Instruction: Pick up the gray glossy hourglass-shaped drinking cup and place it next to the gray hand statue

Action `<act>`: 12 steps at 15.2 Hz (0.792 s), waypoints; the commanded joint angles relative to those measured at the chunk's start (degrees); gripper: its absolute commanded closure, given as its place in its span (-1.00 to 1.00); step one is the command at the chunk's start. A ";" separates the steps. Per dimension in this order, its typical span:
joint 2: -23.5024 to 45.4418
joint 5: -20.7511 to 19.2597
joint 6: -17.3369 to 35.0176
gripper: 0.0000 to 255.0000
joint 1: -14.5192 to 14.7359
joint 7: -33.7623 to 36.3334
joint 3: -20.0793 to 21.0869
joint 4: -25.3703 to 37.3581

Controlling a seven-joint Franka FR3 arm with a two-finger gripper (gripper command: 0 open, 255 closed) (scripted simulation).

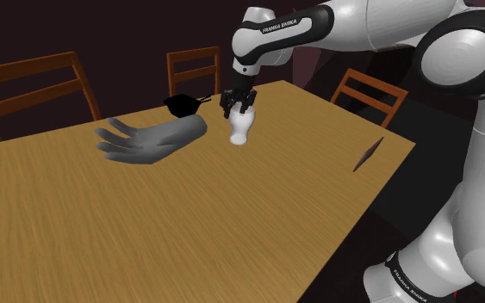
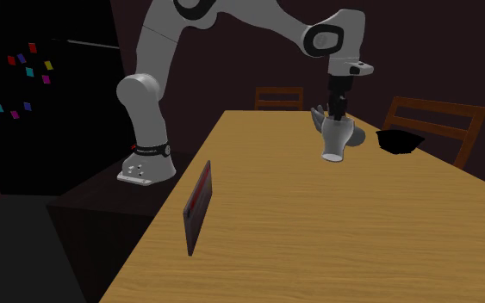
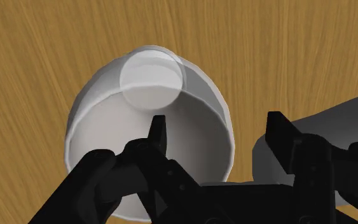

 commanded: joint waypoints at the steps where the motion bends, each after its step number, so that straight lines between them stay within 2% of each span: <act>1: -0.01 0.00 0.00 -1.00 0.00 0.00 0.00 0.01; 4: 0.00 0.00 0.00 -1.00 0.00 0.00 0.00 0.01; 8: -2.35 -0.72 -6.13 -1.00 -0.23 0.50 -0.42 3.83; 12: -2.35 -0.72 -6.13 -1.00 -0.23 0.50 -0.42 3.83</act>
